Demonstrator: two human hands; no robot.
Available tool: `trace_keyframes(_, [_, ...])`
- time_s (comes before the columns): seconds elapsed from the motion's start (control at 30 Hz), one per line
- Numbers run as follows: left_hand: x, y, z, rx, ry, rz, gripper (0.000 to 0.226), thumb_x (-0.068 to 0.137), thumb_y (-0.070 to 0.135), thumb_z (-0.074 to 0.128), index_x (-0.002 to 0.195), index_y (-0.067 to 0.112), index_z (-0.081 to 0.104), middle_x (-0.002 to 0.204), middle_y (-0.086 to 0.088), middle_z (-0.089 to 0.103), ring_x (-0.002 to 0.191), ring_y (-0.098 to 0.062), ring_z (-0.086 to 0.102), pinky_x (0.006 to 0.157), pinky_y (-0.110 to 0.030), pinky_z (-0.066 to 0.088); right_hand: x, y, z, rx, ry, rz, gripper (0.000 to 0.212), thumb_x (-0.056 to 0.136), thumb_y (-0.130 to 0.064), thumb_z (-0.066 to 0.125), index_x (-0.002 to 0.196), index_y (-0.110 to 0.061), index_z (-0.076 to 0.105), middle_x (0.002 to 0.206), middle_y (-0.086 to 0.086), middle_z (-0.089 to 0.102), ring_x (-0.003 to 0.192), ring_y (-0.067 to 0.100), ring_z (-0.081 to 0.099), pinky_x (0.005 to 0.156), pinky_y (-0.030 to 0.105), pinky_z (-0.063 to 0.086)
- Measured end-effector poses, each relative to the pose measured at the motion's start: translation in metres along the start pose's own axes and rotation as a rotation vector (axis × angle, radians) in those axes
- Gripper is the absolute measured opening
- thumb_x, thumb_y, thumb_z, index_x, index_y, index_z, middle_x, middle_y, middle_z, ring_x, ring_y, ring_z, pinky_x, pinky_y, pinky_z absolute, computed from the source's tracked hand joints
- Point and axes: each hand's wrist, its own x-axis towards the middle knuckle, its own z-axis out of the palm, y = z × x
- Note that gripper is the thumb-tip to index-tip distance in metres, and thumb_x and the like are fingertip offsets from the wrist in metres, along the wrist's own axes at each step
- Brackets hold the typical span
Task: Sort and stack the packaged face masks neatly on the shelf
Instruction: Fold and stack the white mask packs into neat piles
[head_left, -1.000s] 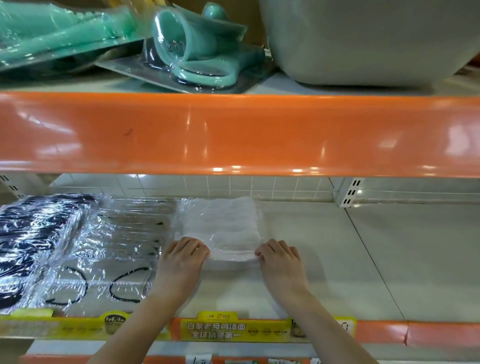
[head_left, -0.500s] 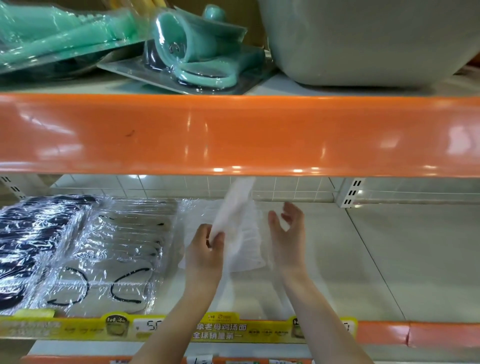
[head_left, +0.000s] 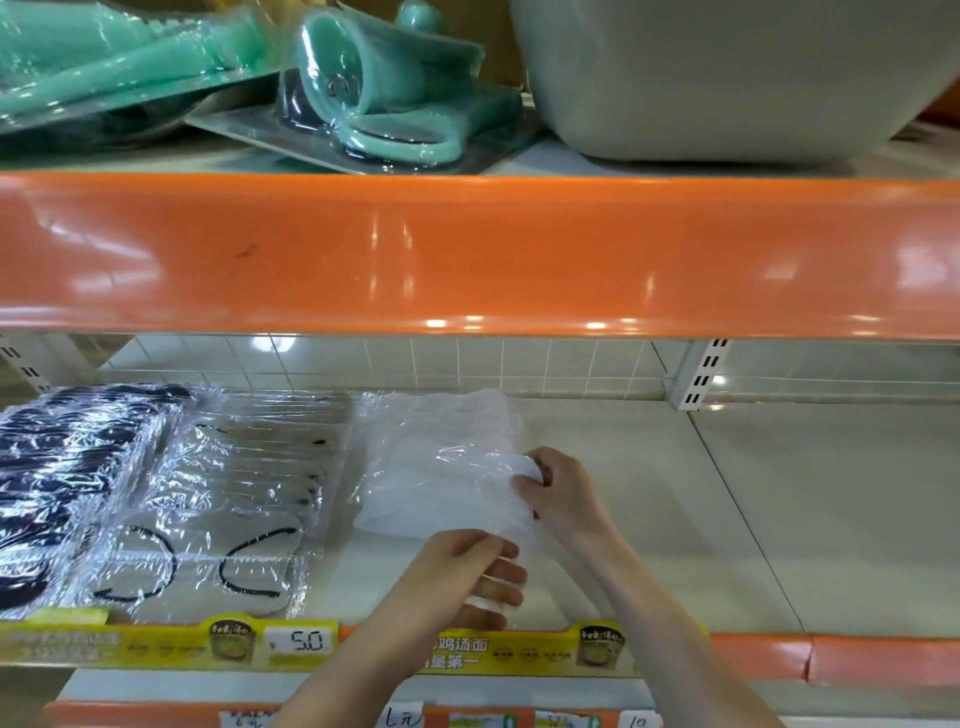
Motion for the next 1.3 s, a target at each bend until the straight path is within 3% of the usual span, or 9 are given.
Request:
trace_keyframes(0.1, [-0.001, 0.001, -0.003, 0.280, 0.099, 0.252, 0.025, 0.100, 0.008, 0.043, 0.093, 0.015, 0.066, 0.093, -0.009, 0.071, 0.076, -0.010, 0.065, 0.065, -0.026, 0.052, 0.010, -0.003, -0.004, -0.184, -0.034, -0.100, 0.012, 0.085, -0.009, 0.060, 0.079, -0.018, 0.056, 0.065, -0.006, 0.051, 0.059, 0.015, 0.047, 0.049, 0.014, 0.033])
trace_keyframes(0.2, [0.016, -0.005, -0.017, 0.723, 0.304, 0.477, 0.023, 0.099, 0.016, 0.046, 0.114, 0.025, 0.061, 0.124, 0.006, 0.059, 0.114, -0.002, 0.053, 0.091, -0.013, 0.039, 0.014, -0.007, -0.005, -0.339, -0.099, -0.184, 0.016, 0.088, -0.014, 0.058, 0.075, -0.019, 0.051, 0.067, -0.006, 0.050, 0.068, 0.018, 0.046, 0.052, 0.016, 0.031])
trace_keyframes(0.33, [0.043, -0.023, -0.032, 1.288, 0.278, 0.229, 0.058, 0.101, 0.041, 0.035, 0.152, 0.021, 0.014, 0.160, -0.006, 0.009, 0.147, -0.026, 0.003, 0.116, -0.039, 0.016, 0.015, -0.005, 0.003, -0.461, -0.098, -0.171, 0.031, 0.088, -0.013, 0.054, 0.064, -0.025, 0.037, 0.064, -0.009, 0.045, 0.070, 0.022, 0.046, 0.049, 0.021, 0.027])
trace_keyframes(0.43, [0.051, -0.033, -0.035, 1.434, 0.270, 0.141, 0.068, 0.099, 0.054, 0.027, 0.153, 0.022, 0.000, 0.161, -0.010, -0.004, 0.147, -0.032, -0.005, 0.117, -0.045, 0.007, 0.014, -0.001, 0.011, -0.533, -0.073, -0.113, 0.009, 0.090, -0.012, 0.050, 0.095, -0.016, 0.056, 0.098, 0.002, 0.061, 0.097, 0.026, 0.055, 0.070, 0.030, 0.039])
trace_keyframes(0.57, [0.056, -0.043, -0.042, 1.484, 0.304, 0.182, 0.109, 0.069, 0.082, -0.020, 0.154, 0.017, 0.000, 0.160, -0.014, -0.006, 0.147, -0.037, -0.003, 0.117, -0.049, 0.005, 0.003, 0.006, 0.018, -0.698, 0.042, -0.183, 0.039, 0.096, -0.020, 0.045, 0.135, -0.019, 0.041, 0.135, 0.000, 0.042, 0.125, 0.022, 0.038, 0.100, 0.032, 0.033])
trace_keyframes(0.73, [0.063, -0.042, -0.050, 1.447, 0.324, 0.188, 0.147, 0.028, 0.076, -0.050, 0.154, 0.019, 0.001, 0.161, -0.010, -0.007, 0.147, -0.034, -0.004, 0.117, -0.046, 0.004, -0.014, 0.012, 0.028, -0.753, 0.104, -0.392, 0.039, 0.086, -0.016, 0.056, 0.125, -0.014, 0.054, 0.131, 0.004, 0.048, 0.119, 0.028, 0.048, 0.093, 0.035, 0.042])
trace_keyframes(0.87, [0.066, -0.041, -0.052, 1.412, 0.361, 0.220, 0.137, 0.038, 0.085, -0.035, 0.153, 0.023, 0.004, 0.161, -0.006, -0.005, 0.147, -0.030, -0.004, 0.116, -0.044, 0.003, -0.025, 0.025, 0.040, -0.697, 0.052, -0.469, 0.028, 0.071, -0.029, 0.057, 0.096, -0.017, 0.061, 0.102, 0.004, 0.061, 0.086, 0.024, 0.064, 0.063, 0.029, 0.054])
trace_keyframes(1.13, [0.070, -0.043, -0.059, 1.369, 0.407, 0.282, 0.099, 0.068, 0.070, -0.001, 0.148, 0.020, 0.030, 0.158, -0.010, 0.019, 0.145, -0.033, 0.017, 0.115, -0.047, 0.017, -0.032, 0.029, 0.049, -0.741, -0.005, -0.390, 0.040, 0.077, -0.037, 0.039, 0.100, -0.020, 0.067, 0.113, 0.004, 0.063, 0.098, 0.020, 0.064, 0.074, 0.026, 0.054])
trace_keyframes(1.3, [0.068, -0.046, -0.058, 1.348, 0.503, 0.343, 0.051, 0.081, 0.053, 0.037, 0.116, 0.020, 0.053, 0.121, -0.013, 0.064, 0.108, -0.037, 0.063, 0.082, -0.051, 0.052, -0.035, 0.031, 0.049, -0.693, 0.007, -0.414, 0.035, 0.077, -0.031, 0.046, 0.103, -0.020, 0.066, 0.116, 0.003, 0.062, 0.104, 0.020, 0.063, 0.080, 0.027, 0.053])
